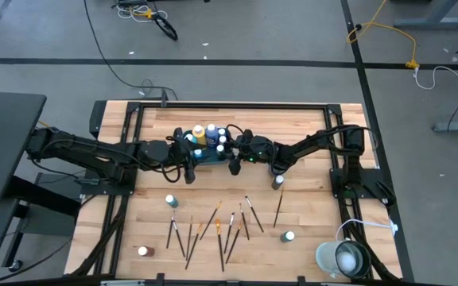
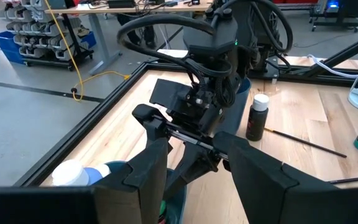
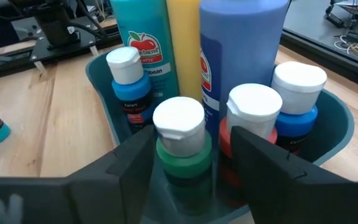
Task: Pick & Place Paint Supplies
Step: Adjust the blue cup, then put the black paint bottle into the blue bin
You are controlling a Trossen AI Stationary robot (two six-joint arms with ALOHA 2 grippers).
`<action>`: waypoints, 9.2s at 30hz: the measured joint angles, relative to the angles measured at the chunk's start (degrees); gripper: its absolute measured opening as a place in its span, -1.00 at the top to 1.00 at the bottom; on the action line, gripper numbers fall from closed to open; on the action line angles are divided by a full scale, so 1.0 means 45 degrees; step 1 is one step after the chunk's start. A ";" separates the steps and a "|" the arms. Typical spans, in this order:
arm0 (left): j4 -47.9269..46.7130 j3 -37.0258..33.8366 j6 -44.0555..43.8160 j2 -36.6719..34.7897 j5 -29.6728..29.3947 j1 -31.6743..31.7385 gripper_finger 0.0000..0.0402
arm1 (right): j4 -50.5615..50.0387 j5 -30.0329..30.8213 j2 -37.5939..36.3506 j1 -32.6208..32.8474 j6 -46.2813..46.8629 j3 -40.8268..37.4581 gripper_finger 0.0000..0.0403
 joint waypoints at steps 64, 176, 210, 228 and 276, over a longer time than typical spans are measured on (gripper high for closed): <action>-0.0092 0.0000 -0.0427 0.0005 0.1098 -0.0004 0.11 | -1.7321 0.1442 -0.9376 0.4714 -0.0458 -0.0003 -0.07; 0.0569 0.0005 0.0194 0.0010 0.1343 -0.0004 0.11 | -2.0673 -0.1980 -0.8531 0.1190 -0.2787 0.4118 -0.06; 0.0680 0.0005 0.0000 0.0005 0.1336 0.0001 0.11 | -1.1702 -0.1842 -1.2523 0.3036 -0.0002 -0.5502 -0.02; 0.0727 0.0005 0.0000 0.0005 0.1336 -0.0002 0.11 | -1.1302 -0.0491 -1.2469 0.3026 -0.1143 -0.5795 -0.02; 0.0685 0.0005 0.0338 0.0005 0.1341 0.0001 0.11 | -0.0932 -0.0301 -1.1263 0.3021 -0.1157 -0.5795 0.46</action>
